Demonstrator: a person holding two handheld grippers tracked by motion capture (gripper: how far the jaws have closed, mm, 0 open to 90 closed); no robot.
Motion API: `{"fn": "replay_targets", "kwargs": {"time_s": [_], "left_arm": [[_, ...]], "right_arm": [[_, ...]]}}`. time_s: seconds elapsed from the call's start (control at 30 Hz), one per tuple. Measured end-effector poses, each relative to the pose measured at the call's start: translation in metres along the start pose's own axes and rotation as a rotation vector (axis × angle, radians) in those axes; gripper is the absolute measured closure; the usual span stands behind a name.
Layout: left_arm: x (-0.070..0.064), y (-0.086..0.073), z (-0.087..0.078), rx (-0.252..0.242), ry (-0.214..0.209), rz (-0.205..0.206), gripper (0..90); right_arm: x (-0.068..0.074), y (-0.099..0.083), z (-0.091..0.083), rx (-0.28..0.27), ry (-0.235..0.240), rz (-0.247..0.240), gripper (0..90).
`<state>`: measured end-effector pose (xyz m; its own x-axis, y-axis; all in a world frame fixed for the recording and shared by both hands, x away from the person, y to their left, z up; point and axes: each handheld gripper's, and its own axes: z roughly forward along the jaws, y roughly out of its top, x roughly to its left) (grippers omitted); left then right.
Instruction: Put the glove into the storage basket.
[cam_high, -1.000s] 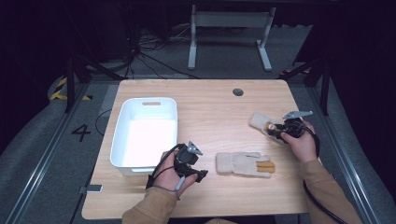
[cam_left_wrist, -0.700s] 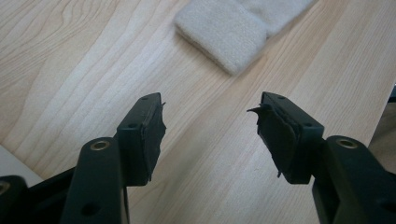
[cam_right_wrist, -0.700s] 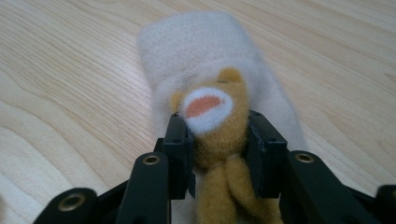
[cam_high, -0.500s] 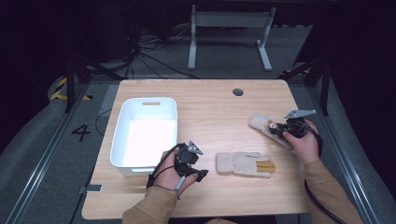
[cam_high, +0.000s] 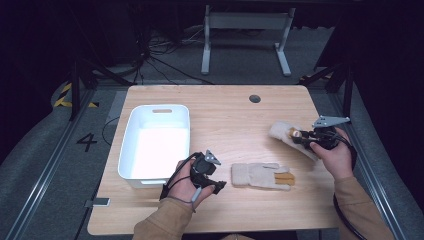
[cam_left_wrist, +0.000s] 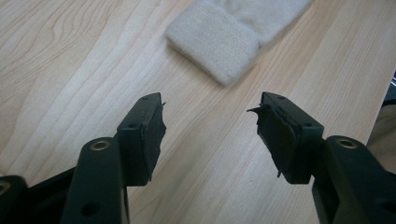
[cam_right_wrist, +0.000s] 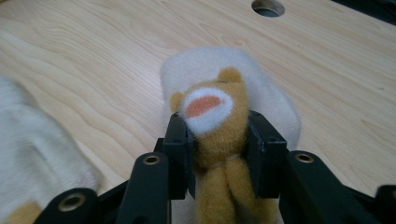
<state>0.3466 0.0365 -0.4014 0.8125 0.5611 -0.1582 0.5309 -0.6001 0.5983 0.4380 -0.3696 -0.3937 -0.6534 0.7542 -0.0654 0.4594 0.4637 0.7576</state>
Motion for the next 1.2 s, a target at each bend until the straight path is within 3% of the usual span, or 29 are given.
{"fn": "replay_targets", "kwargs": {"time_s": [0.23, 0.6, 0.77, 0.8, 1.2], "left_arm": [[-0.002, 0.004, 0.0, 0.007, -0.012, 0.01, 43.5], [-0.004, 0.01, 0.001, 0.002, -0.019, 0.032, 43.9], [-0.003, 0.012, 0.001, 0.015, -0.025, 0.023, 46.3], [-0.004, 0.012, 0.001, 0.016, -0.025, 0.022, 46.3], [-0.004, 0.013, 0.001, 0.019, -0.024, 0.03, 45.8]], "right_arm": [[0.016, 0.008, -0.015, -0.016, 0.074, -0.058, 65.2], [0.042, 0.013, -0.018, -0.008, 0.173, -0.134, 65.1], [0.052, 0.014, -0.014, -0.016, 0.235, -0.185, 65.0], [0.058, 0.014, -0.01, -0.01, 0.265, -0.204, 65.0], [0.076, 0.016, 0.0, 0.001, 0.361, -0.265, 64.8]]}}
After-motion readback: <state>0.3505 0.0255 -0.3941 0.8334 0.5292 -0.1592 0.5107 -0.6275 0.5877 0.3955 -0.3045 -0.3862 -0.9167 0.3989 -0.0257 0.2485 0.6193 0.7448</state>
